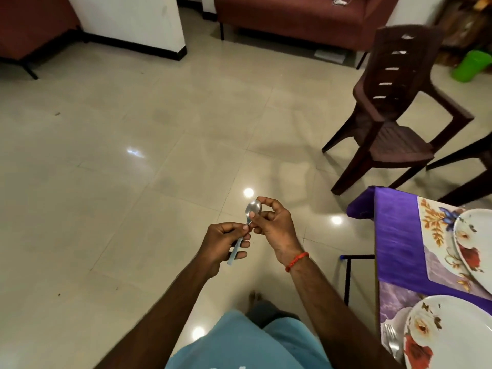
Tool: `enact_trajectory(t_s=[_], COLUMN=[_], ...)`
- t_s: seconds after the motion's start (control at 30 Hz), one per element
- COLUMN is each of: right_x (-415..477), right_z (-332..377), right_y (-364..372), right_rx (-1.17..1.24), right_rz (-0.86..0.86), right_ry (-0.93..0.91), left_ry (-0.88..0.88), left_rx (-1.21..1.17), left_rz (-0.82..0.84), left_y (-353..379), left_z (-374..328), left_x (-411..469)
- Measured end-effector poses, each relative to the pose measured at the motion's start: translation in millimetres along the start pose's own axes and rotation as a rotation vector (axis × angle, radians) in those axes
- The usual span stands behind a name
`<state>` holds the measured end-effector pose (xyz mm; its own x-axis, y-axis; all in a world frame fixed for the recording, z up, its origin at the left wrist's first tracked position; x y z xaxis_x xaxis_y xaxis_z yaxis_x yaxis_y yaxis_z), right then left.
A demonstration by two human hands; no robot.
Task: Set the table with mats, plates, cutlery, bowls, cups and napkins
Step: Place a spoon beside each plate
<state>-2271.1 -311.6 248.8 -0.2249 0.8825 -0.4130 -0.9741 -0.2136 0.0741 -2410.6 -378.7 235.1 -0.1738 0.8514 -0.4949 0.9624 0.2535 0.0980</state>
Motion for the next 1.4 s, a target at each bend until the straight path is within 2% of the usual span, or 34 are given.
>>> enact_trajectory(t_s=[0.4,0.73,1.1,1.3,1.4], right_x=[139.7,233.3,332.7,361.8,363.6], right_z=[63.1,117.2,174.9,198.0,201.2], right_y=[-30.8,-61.9,-96.2,-113.7,-126.5], right_rx=[0.039,0.137,0.235,0.252,0.28], right_rz=[-0.119,-0.214,-0.514,-0.679,-0.767], right_ry=[0.018,0.016,-0.046,-0.077,-0.072], left_ry=[-0.05,0.06,0.098,0.062,0.098], left_rx=[0.044,0.17,0.312,0.32,0.381], left_rz=[0.118,0.195,0.479,0.642,0.716], left_y=[32.5,59.1,116.5,149.7,171.1], left_z=[-80.9,-147.8,-221.3,-253.2,-260.5], left_x=[150.3,251.4,398.8,454.1,472.7])
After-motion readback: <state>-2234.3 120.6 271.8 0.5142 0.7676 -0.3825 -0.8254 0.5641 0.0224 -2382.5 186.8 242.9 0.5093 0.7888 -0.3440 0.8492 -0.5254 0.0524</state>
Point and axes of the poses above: each hand's wrist, its own x-axis towards the middle knuckle, its own y-axis out of the palm, z = x × y, the point moved 1 cm from there along x, towards the middle knuckle, and after that the axes turned 4 degrees about y, right-handed, at the moved point
